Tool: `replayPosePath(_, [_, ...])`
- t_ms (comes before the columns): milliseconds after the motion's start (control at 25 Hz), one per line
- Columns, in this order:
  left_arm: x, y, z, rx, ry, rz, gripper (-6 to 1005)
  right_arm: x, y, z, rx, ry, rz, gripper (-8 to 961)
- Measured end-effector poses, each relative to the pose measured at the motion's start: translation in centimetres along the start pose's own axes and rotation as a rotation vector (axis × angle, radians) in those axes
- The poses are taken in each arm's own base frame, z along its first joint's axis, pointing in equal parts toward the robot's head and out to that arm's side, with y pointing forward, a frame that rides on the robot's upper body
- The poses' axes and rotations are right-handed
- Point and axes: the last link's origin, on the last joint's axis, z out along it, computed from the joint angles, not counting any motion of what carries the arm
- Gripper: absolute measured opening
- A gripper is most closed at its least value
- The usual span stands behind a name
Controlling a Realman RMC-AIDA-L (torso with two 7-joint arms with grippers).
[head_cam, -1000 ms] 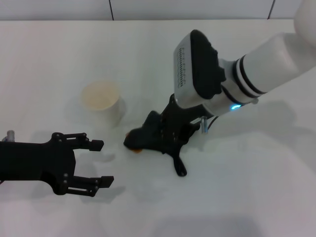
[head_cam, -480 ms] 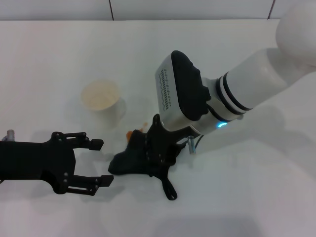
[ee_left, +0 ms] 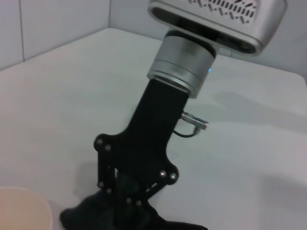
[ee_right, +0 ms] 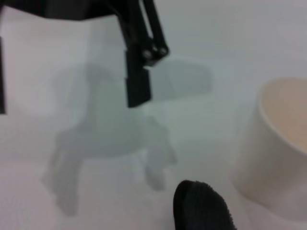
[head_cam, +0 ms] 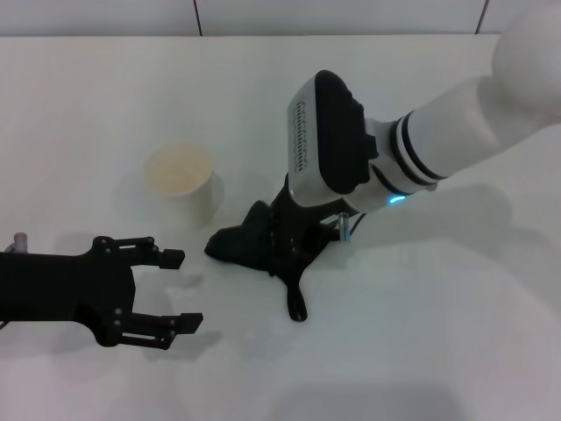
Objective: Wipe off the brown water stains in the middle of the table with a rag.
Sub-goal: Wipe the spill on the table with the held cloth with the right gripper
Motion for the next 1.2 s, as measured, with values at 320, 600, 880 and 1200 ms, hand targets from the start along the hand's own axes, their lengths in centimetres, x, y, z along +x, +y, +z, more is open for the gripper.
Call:
replayPosePath(320, [0.0, 0.0, 0.0, -0.001, 0.001, -0.001, 862, 0.7, -1.8, -0.5, 0.096, 0.017, -0.005, 73])
replayPosePath(600, [0.1, 0.0, 0.1, 0.000, 0.002, -0.003, 862, 0.8, -2.2, -0.8, 0.105, 0.022, -0.008, 73])
replayPosePath(880, [0.4, -0.2, 0.1, 0.001, 0.003, 0.004, 862, 0.0, -0.2, 0.1, 0.023, 0.036, -0.075, 73])
replayPosePath(1200, [0.4, -0.2, 0.2, 0.003, 0.002, 0.004, 862, -1.3, 1.5, 0.6, -0.042, 0.001, -0.093, 73])
